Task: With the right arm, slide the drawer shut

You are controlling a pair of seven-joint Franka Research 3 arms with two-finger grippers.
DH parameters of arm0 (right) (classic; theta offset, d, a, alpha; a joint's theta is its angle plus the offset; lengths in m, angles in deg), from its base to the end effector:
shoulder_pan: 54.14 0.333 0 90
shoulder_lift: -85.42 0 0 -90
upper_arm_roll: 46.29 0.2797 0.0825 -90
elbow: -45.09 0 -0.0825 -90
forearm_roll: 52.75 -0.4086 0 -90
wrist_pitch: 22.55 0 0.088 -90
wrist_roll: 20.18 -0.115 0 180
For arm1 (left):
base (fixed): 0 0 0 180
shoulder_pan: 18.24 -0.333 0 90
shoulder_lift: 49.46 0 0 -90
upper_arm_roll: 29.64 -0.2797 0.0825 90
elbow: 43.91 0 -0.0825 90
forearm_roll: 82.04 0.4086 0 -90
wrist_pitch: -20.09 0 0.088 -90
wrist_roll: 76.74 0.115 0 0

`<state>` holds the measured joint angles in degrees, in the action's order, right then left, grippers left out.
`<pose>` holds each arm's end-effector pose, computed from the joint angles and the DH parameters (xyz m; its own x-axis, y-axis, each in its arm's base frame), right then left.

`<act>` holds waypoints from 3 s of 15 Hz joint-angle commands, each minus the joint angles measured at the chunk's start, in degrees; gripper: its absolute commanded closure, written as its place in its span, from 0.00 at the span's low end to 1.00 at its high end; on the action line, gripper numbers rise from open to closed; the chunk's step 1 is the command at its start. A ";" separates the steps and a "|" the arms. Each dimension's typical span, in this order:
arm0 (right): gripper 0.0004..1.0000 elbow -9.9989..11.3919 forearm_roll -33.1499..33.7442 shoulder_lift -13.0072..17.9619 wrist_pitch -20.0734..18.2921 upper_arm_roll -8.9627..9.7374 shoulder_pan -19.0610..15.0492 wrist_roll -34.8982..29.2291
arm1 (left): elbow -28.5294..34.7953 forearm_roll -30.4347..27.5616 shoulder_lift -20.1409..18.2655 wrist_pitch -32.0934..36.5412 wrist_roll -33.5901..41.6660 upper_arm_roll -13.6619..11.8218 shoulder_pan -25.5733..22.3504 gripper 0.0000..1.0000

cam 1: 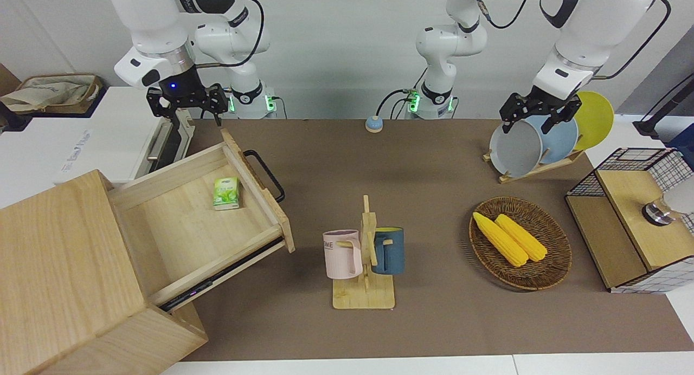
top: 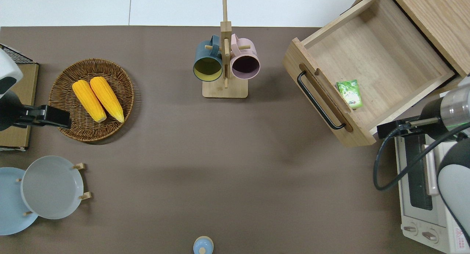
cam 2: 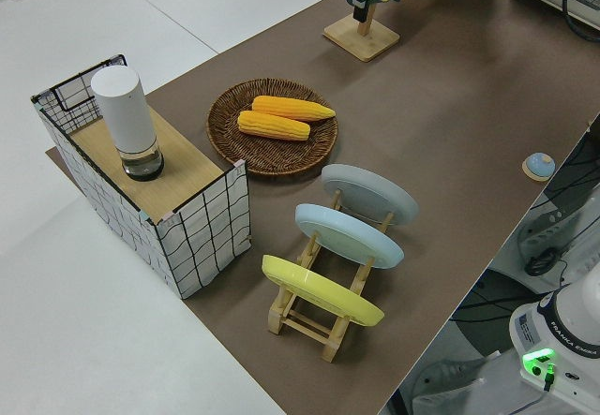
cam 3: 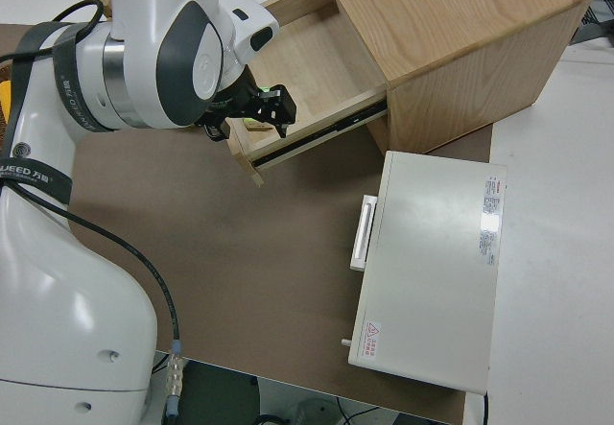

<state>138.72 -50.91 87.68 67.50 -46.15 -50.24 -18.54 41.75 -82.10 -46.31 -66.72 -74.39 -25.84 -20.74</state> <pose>0.5660 0.0363 0.5715 0.9948 0.0990 -0.0239 0.0997 -0.9945 0.0315 0.5883 -0.0125 0.5808 0.9974 -0.0637 -0.0346 -0.0636 -0.9980 0.0061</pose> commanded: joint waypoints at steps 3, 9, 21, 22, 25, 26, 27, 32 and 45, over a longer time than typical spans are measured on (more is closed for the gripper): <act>1.00 0.06 -0.17 0.81 -0.49 0.48 -0.82 1.26 | -0.58 1.02 -0.25 1.03 -0.60 -0.02 0.39 0.01; 1.00 -2.75 -0.08 0.11 -0.93 0.56 -0.12 0.73 | -0.58 1.02 -0.25 1.03 -0.60 -0.02 0.39 0.01; 1.00 -14.00 -0.08 -6.66 -6.21 1.36 7.52 -18.14 | -0.49 1.02 -0.25 1.03 -0.60 -0.02 0.39 0.01; 1.00 -14.70 0.00 -7.44 -6.29 1.36 8.83 -20.51 | -0.49 1.02 -0.25 1.03 -0.60 -0.02 0.39 0.01; 1.00 -15.24 0.09 -8.50 -6.21 1.27 11.65 -25.97 | -0.49 1.02 -0.25 1.03 -0.60 -0.02 0.39 0.01; 1.00 -15.24 0.09 -9.03 -6.03 1.27 12.70 -28.16 | -0.49 1.02 -0.25 1.03 -0.60 -0.02 0.39 0.01; 1.00 -15.24 0.09 -9.30 -5.68 1.36 13.85 -30.79 | -0.49 1.02 -0.16 1.03 -0.60 -0.02 0.39 0.01; 1.00 -15.15 -0.70 -11.66 -4.80 2.32 16.23 -45.64 | -0.58 1.02 -0.25 1.03 -0.60 -0.02 0.39 0.01; 1.00 -14.36 -2.64 -19.05 1.00 2.50 16.84 -76.34 | -0.58 1.02 -0.25 1.03 -0.60 -0.02 0.39 0.01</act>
<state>125.39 -52.78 70.81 67.94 -43.80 -33.67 -90.01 41.75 -82.10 -46.31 -66.72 -74.39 -25.84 -20.74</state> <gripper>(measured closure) 0.991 0.004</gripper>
